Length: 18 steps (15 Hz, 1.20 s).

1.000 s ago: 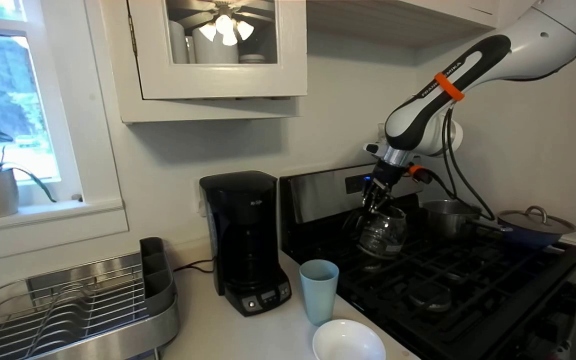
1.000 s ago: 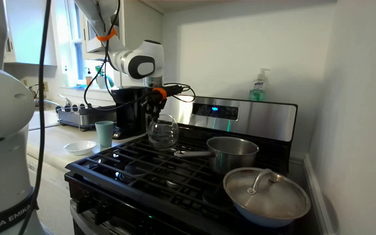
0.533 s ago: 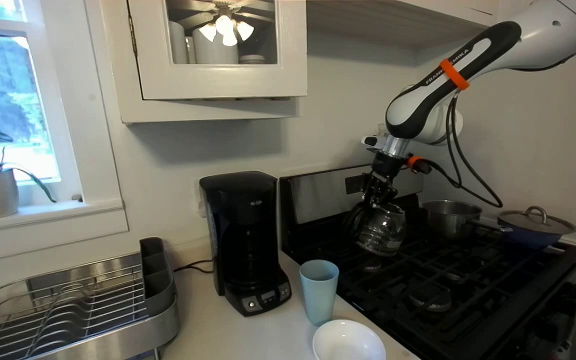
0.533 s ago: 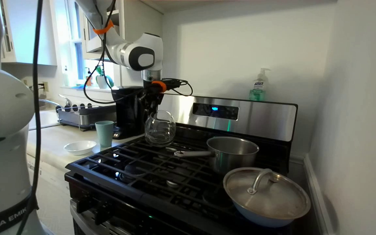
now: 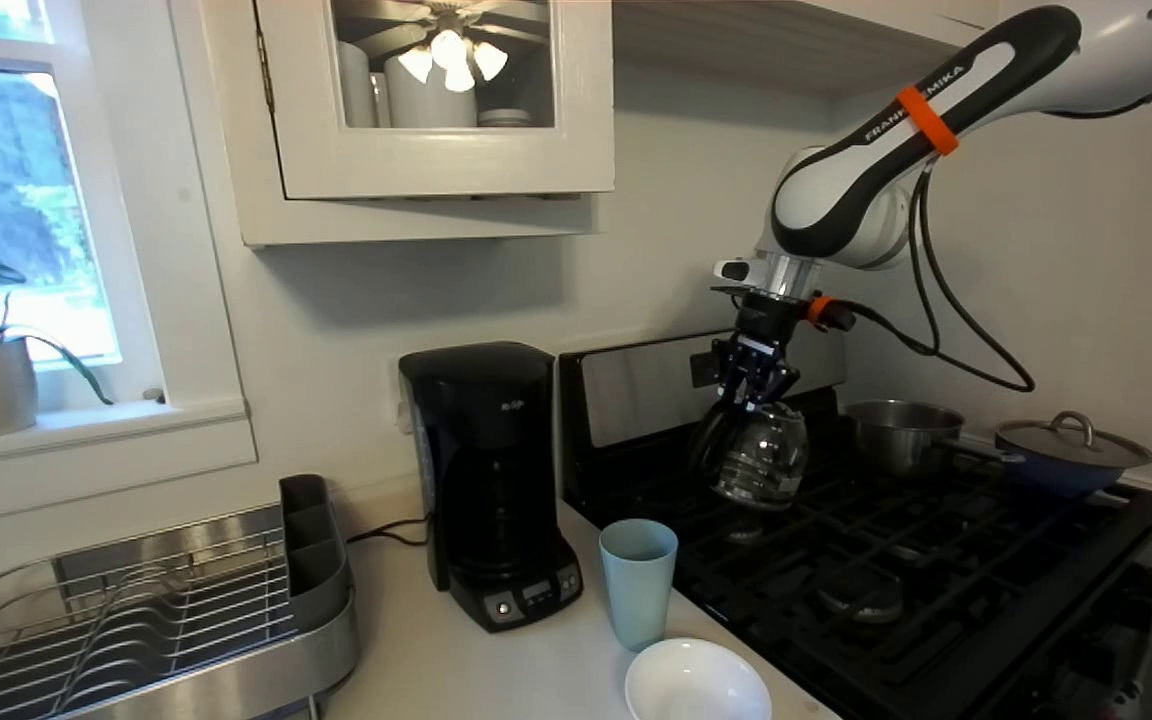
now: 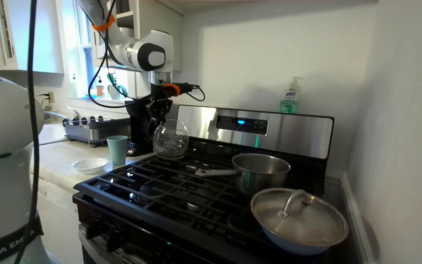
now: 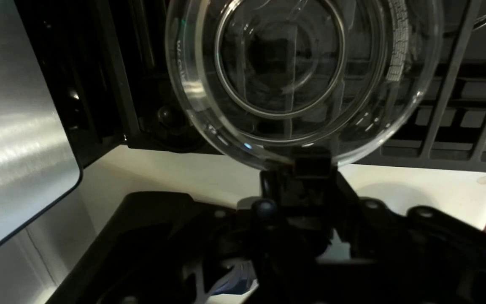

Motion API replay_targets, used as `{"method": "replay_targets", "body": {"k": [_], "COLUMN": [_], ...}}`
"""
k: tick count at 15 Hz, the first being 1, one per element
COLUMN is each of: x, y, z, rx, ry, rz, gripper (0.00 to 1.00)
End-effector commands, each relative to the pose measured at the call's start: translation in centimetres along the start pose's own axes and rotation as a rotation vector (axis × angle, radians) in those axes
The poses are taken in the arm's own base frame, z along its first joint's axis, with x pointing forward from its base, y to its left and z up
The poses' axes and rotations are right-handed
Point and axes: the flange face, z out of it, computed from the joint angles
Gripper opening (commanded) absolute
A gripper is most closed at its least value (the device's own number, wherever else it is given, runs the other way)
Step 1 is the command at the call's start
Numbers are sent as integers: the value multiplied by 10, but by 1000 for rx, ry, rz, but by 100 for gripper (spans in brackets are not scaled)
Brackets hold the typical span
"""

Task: Pick up the clear coffee jar and put it in the middle of the hob

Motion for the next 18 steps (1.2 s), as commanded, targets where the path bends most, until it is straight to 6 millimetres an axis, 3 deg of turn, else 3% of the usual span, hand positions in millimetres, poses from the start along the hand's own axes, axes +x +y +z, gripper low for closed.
{"method": "replay_targets", "body": {"k": [1, 8, 18], "x": [20, 48, 41], "y": [-11, -23, -31], "z": [-11, 1, 13], "rx": [-4, -8, -23], "ry": [-30, -94, -281], "rz": [-99, -175, -187], "gripper": [8, 8, 8]}}
